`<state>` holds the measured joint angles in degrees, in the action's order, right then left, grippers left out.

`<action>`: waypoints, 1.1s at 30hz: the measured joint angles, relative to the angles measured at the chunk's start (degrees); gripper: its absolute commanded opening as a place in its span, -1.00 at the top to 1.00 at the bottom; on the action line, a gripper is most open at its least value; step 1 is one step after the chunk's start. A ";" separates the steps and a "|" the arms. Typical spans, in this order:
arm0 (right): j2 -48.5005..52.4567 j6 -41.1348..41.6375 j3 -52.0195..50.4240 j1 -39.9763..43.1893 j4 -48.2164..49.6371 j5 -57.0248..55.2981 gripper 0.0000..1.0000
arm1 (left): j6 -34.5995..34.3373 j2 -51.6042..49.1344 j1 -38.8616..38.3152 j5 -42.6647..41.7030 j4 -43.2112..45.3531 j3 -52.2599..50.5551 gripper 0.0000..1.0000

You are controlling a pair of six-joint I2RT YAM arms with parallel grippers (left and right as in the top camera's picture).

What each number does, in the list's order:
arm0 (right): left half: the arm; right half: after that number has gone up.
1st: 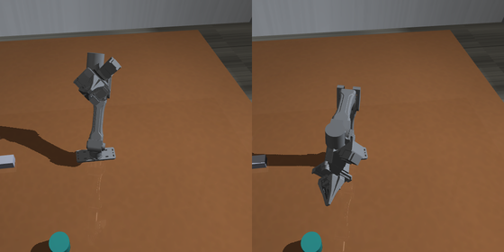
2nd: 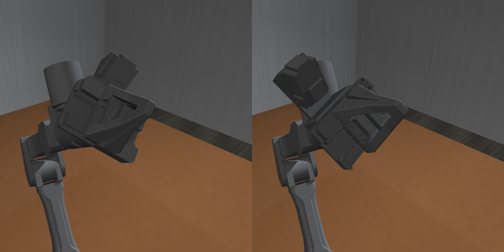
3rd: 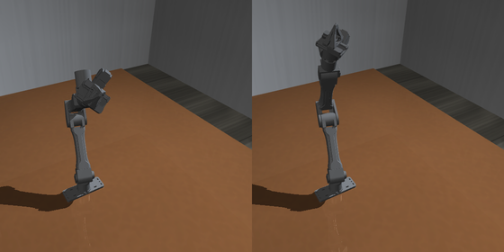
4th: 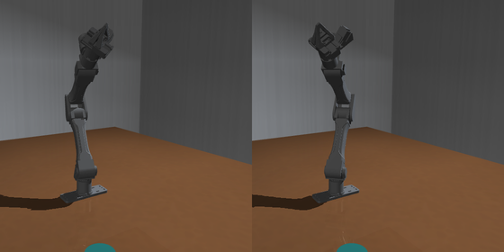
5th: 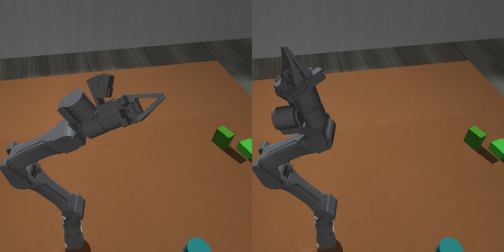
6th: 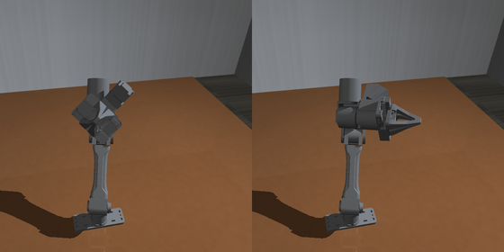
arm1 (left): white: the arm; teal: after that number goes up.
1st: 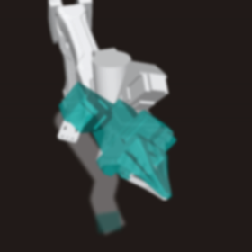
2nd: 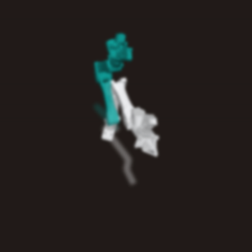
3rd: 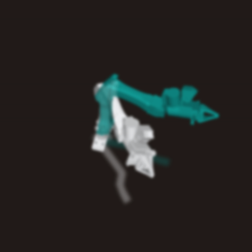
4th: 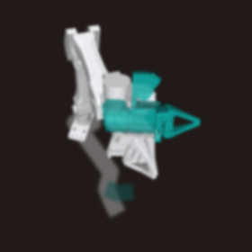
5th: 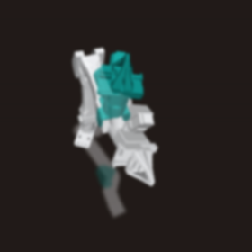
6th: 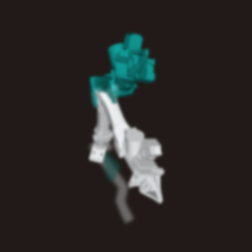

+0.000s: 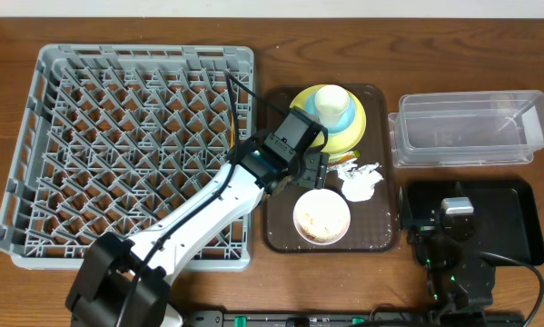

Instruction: Sort waste into correct bins and load items into the dishwasher rack

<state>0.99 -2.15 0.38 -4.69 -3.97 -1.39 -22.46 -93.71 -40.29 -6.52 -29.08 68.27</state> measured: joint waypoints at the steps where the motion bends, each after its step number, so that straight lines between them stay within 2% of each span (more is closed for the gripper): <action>1: 0.00 0.00 0.00 0.00 0.00 0.00 -0.98 | 0.00 -0.04 0.00 0.13 0.28 0.00 -0.52; 23: 0.00 0.00 0.00 0.00 0.00 0.00 -0.99 | 0.00 -8.61 0.00 0.92 5.20 0.00 -0.46; 26: 0.00 0.00 0.00 0.02 0.00 0.00 -0.99 | -0.02 -9.20 0.00 0.92 5.22 0.00 -0.36; 27: 0.00 0.00 0.00 0.02 0.00 0.00 -0.98 | -0.09 -9.20 0.00 0.90 5.25 0.00 -0.21; 28: 0.00 0.00 0.00 0.00 0.00 0.00 -0.98 | -0.26 -9.20 0.00 0.92 5.22 0.00 0.15; 33: 0.00 0.00 0.00 0.00 0.02 -0.02 -0.98 | 0.02 -8.55 0.39 -1.62 1.40 0.02 0.21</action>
<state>0.99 -2.15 0.38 -4.69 -3.95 -1.41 -22.44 -102.26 -39.90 -8.14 -27.68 68.29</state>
